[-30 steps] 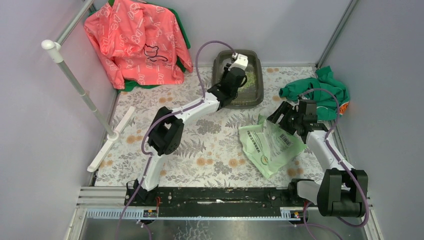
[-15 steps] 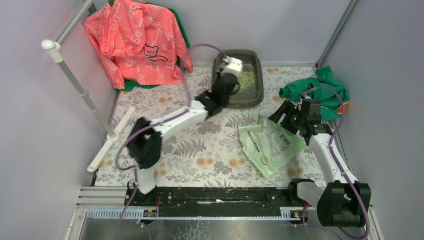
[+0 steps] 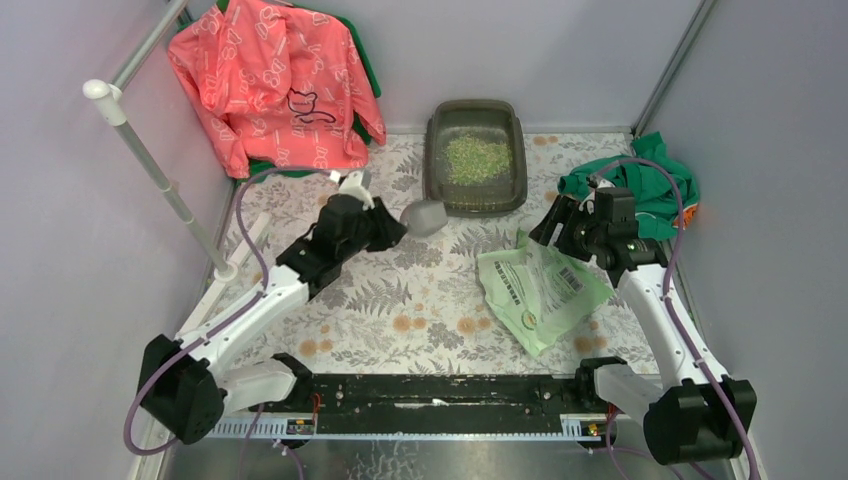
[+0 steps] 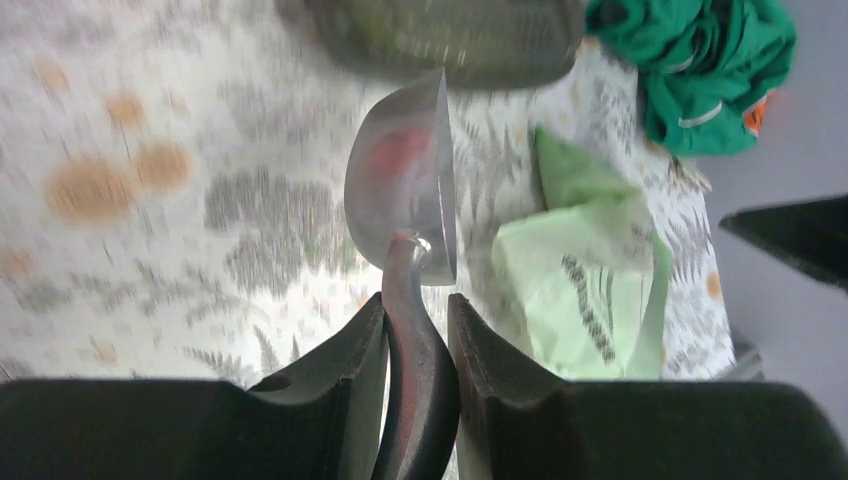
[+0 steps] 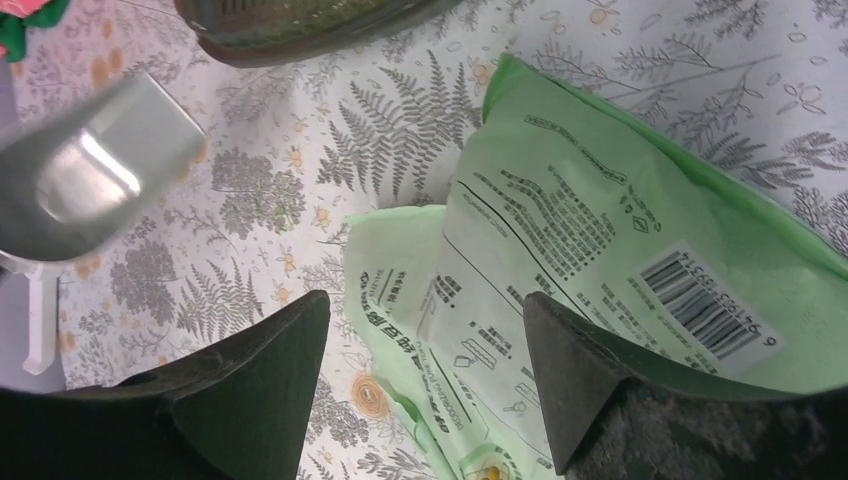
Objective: Fill the litter box with clean litter
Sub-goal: 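Scoop the cat litter from the cat litter bag.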
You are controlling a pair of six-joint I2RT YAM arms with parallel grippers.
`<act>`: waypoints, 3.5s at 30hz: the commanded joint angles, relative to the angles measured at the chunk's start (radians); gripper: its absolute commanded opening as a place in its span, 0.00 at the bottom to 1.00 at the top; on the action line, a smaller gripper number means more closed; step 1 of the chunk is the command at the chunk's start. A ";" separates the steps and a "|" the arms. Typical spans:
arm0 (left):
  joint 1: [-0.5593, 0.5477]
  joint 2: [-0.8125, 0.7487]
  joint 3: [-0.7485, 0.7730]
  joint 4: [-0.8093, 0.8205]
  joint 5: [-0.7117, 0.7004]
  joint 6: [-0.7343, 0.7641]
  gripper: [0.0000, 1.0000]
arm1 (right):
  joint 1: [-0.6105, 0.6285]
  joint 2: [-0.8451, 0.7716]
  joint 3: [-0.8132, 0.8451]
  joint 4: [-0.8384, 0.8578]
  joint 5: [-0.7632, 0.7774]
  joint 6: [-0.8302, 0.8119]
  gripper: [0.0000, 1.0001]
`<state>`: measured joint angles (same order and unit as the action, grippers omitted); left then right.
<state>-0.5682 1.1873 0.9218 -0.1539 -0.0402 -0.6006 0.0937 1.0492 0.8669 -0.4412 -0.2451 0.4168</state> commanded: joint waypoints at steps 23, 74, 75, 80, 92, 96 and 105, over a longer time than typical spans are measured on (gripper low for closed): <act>0.036 -0.008 -0.546 0.731 0.534 -0.470 0.00 | 0.018 0.018 0.012 -0.018 0.055 -0.011 0.76; -0.305 0.357 -0.289 0.780 0.193 -0.553 0.00 | -0.130 0.342 0.039 0.182 0.218 0.041 0.80; -0.311 0.364 -0.281 0.770 0.175 -0.564 0.00 | -0.135 0.354 0.043 0.188 0.226 0.041 0.81; -0.341 0.407 -0.251 0.720 0.091 -0.592 0.00 | -0.160 0.414 0.060 0.208 0.240 0.041 0.81; -0.382 0.516 -0.103 0.510 0.027 -0.500 0.00 | -0.166 0.520 0.087 0.200 0.340 0.003 0.82; -0.375 0.549 -0.056 0.542 0.190 -0.441 0.00 | -0.167 0.562 0.096 0.195 0.340 -0.007 0.83; -0.325 0.600 -0.252 1.067 0.393 -0.535 0.00 | -0.167 0.609 0.103 0.192 0.273 -0.020 0.82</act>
<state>-0.9142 1.7649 0.7845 0.5892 0.2115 -1.0931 -0.0704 1.6600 0.9329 -0.2512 0.0586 0.4149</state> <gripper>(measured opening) 0.322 0.824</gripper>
